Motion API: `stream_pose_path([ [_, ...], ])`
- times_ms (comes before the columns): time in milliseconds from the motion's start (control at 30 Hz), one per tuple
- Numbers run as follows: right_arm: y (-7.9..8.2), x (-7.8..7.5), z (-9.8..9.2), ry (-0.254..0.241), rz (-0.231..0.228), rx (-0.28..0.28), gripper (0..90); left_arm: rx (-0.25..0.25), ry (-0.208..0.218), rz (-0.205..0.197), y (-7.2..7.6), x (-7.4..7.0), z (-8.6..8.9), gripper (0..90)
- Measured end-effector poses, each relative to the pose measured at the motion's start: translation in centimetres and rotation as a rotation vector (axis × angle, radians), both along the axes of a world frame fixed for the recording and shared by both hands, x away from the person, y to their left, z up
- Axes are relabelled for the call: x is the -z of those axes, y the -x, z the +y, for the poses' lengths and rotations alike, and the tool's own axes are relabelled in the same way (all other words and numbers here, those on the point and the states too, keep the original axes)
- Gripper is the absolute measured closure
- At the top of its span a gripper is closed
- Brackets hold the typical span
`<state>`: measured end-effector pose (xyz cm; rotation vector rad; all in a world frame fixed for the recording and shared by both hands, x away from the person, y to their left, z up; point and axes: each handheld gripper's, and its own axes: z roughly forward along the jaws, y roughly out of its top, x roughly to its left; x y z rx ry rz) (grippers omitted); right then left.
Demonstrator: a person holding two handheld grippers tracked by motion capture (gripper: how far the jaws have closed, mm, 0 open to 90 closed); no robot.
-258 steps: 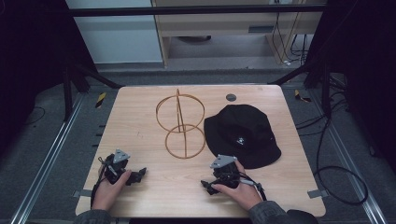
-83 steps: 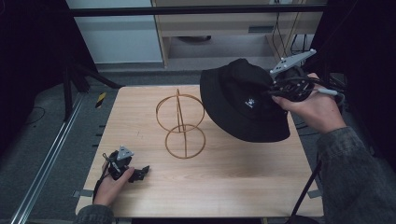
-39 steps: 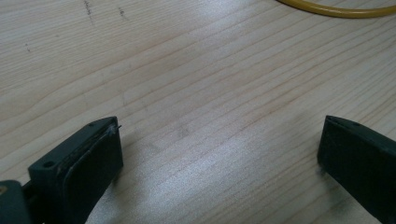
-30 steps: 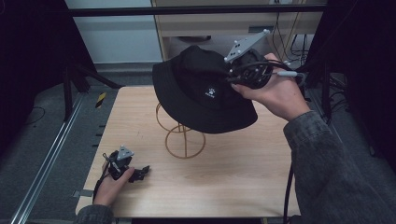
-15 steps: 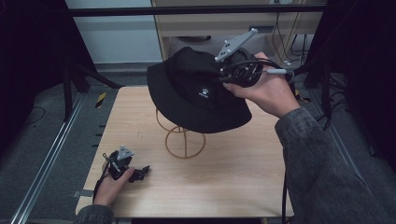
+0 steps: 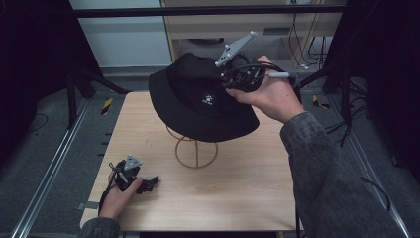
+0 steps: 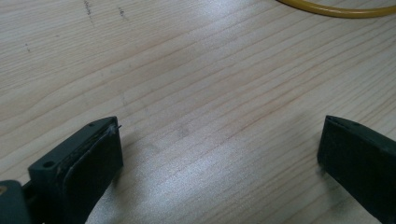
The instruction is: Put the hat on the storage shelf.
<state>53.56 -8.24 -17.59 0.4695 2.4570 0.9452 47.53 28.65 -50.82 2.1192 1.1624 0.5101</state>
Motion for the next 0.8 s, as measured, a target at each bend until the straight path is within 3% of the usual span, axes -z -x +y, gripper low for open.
stream_pose_path([
  [800,-0.7,1.0,2.3,0.029,0.024,-0.027,84.3,0.0,0.001,-0.001,0.0,0.0,0.0,0.0],
])
